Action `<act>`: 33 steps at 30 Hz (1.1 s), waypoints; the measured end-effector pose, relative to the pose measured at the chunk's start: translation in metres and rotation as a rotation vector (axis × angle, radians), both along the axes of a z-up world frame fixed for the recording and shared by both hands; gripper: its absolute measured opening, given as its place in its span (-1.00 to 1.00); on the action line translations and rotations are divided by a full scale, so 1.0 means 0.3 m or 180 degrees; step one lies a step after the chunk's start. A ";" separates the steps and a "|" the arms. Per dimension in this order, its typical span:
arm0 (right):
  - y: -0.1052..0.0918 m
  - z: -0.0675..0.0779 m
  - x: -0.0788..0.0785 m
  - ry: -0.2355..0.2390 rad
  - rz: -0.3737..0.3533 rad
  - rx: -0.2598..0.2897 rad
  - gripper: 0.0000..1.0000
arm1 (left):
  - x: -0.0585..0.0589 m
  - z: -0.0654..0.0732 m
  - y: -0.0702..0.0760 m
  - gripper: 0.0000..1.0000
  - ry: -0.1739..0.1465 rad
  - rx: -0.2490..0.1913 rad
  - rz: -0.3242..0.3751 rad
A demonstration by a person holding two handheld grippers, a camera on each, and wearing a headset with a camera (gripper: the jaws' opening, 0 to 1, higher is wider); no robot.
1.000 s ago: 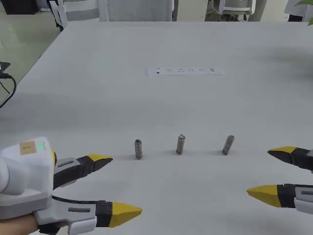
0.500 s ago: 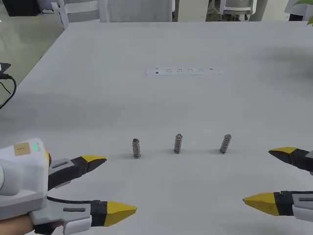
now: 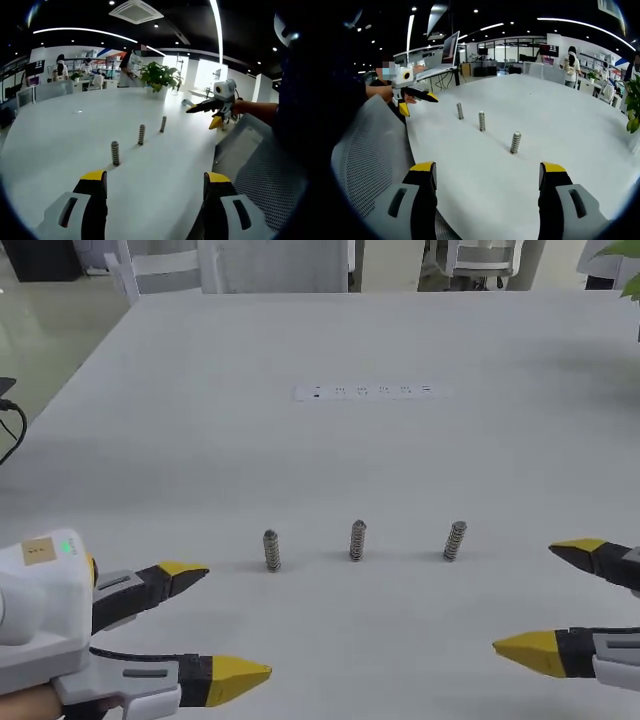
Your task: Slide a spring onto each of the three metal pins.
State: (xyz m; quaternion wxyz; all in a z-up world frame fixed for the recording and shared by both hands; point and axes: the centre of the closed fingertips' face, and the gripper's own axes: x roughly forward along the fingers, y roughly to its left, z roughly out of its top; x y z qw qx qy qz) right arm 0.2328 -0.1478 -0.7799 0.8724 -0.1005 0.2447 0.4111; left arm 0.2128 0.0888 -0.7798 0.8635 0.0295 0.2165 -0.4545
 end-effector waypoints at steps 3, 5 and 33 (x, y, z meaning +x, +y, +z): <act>0.001 -0.007 -0.003 0.0012 0.0012 -0.0022 0.68 | 0.005 -0.007 -0.003 0.51 0.0008 0.0017 0.0000; 0.002 -0.012 -0.004 0.0030 0.0015 -0.0018 0.68 | 0.005 -0.009 -0.010 0.51 0.0012 0.0019 -0.0005; 0.021 -0.014 0.002 0.0057 0.0031 -0.0052 0.67 | 0.029 0.001 -0.020 0.50 -0.0021 0.0020 -0.0017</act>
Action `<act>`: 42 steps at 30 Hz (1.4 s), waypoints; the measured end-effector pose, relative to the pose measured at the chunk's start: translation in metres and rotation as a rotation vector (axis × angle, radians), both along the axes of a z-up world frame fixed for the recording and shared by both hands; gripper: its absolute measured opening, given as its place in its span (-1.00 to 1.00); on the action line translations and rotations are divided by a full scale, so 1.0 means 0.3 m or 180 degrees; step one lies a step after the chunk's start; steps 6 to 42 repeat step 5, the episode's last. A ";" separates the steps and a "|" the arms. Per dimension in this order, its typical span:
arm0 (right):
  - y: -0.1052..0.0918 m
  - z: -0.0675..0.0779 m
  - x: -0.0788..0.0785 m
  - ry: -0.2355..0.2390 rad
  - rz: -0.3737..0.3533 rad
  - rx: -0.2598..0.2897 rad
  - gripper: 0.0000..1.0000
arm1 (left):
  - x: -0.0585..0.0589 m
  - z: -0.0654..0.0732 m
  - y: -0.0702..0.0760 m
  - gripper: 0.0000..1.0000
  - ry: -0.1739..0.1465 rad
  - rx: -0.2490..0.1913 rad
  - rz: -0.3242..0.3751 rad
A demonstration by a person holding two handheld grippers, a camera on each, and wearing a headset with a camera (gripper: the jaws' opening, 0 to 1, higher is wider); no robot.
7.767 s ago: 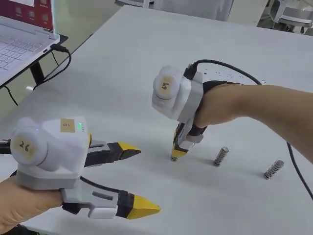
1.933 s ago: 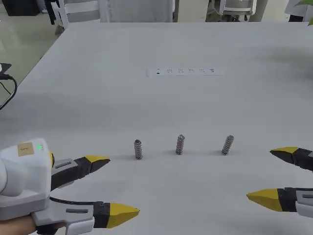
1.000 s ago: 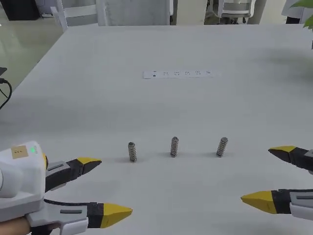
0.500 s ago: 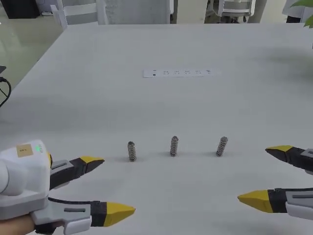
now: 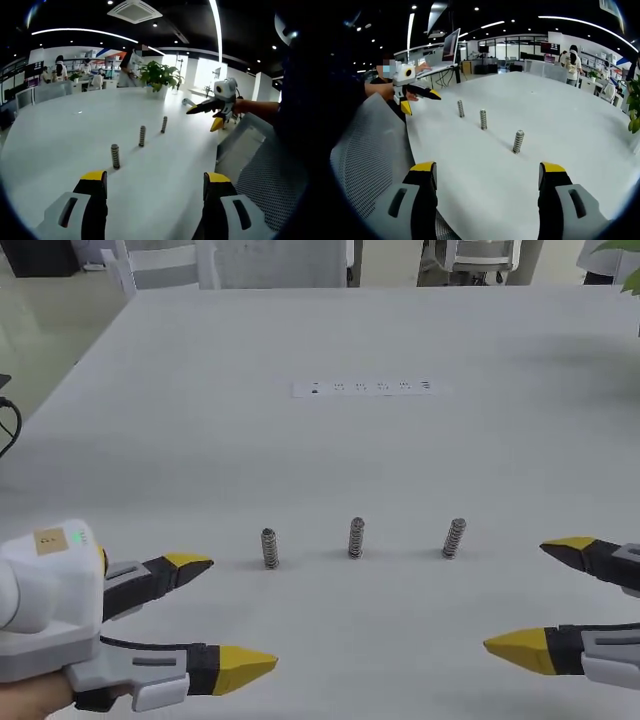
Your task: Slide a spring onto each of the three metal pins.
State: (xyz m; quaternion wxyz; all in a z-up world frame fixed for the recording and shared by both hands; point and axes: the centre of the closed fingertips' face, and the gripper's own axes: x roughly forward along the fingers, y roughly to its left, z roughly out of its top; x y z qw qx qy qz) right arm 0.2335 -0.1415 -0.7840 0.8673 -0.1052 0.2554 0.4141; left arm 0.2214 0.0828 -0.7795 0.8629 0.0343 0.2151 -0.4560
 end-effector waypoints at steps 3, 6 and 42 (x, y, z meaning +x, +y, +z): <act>-0.003 -0.001 0.002 0.0006 -0.0007 -0.0008 0.67 | 0.001 -0.002 -0.001 0.50 -0.0001 -0.0007 0.0002; -0.004 0.000 0.005 -0.0003 -0.0005 -0.0014 0.67 | 0.002 -0.002 -0.001 0.50 -0.0001 -0.0012 0.0004; -0.004 0.000 0.005 -0.0003 -0.0005 -0.0014 0.67 | 0.002 -0.002 -0.001 0.50 -0.0001 -0.0012 0.0004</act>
